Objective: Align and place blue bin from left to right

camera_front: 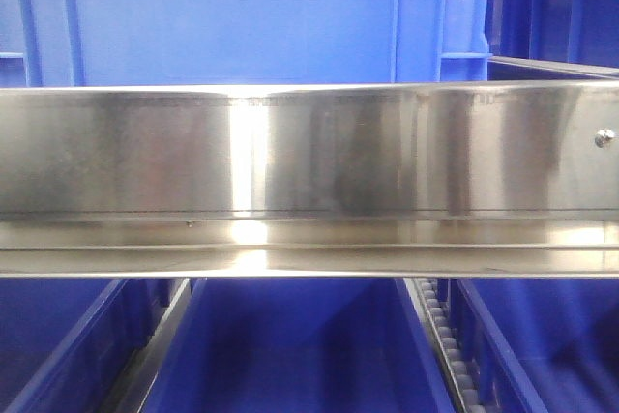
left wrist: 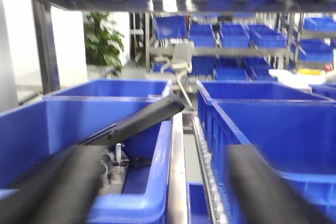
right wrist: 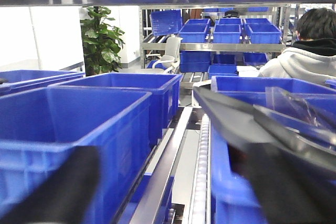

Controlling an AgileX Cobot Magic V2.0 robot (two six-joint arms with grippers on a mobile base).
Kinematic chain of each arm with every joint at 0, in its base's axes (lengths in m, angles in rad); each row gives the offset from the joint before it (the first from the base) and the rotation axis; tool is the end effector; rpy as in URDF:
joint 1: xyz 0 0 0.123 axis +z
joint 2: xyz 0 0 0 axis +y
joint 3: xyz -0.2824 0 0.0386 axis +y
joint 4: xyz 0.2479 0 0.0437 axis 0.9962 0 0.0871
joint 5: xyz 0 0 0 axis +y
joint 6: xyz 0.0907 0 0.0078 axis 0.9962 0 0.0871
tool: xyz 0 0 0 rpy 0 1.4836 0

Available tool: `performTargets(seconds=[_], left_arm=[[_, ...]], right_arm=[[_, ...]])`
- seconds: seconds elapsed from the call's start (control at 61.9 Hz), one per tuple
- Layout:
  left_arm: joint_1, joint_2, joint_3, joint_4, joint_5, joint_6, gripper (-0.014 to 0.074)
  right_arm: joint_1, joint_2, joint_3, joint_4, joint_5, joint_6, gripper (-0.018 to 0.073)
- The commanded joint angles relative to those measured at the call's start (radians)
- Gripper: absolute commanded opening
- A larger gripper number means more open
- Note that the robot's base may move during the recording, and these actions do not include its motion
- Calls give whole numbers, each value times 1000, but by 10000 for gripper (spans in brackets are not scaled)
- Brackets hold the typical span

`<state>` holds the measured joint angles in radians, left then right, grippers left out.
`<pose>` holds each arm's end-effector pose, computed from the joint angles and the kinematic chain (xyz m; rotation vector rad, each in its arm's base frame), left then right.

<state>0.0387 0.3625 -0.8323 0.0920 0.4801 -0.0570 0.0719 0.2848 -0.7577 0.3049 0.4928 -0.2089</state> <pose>0.0414 0.0055 0.4174 -0.0448 1.4921 0.0828 0.0294 0.0151 0.3989 -0.1232 1.4835 0.2136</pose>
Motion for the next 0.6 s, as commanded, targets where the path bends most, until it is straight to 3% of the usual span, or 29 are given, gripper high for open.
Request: performTargets(seconds=[0.0, 0.048, 0.258, 0.404, 0.582], left_arm=[[-21, 62, -39, -2, -4, 1, 569], [-44, 84, -57, -2, -2, 1, 621], [-203, 241, -201, -2, 86, 26, 608], [-328, 417, -378, -2, 213, 27, 599], [-403, 654, -631, -2, 396, 24, 599]], right_arm=[[2, 63, -21, 2, -58, 0, 569], [2, 99, -30, 2, -84, 0, 566], [53, 246, -181, 22, 41, -4, 561], [145, 401, -338, 29, 126, -21, 561], [230, 617, -555, 29, 250, -21, 559]])
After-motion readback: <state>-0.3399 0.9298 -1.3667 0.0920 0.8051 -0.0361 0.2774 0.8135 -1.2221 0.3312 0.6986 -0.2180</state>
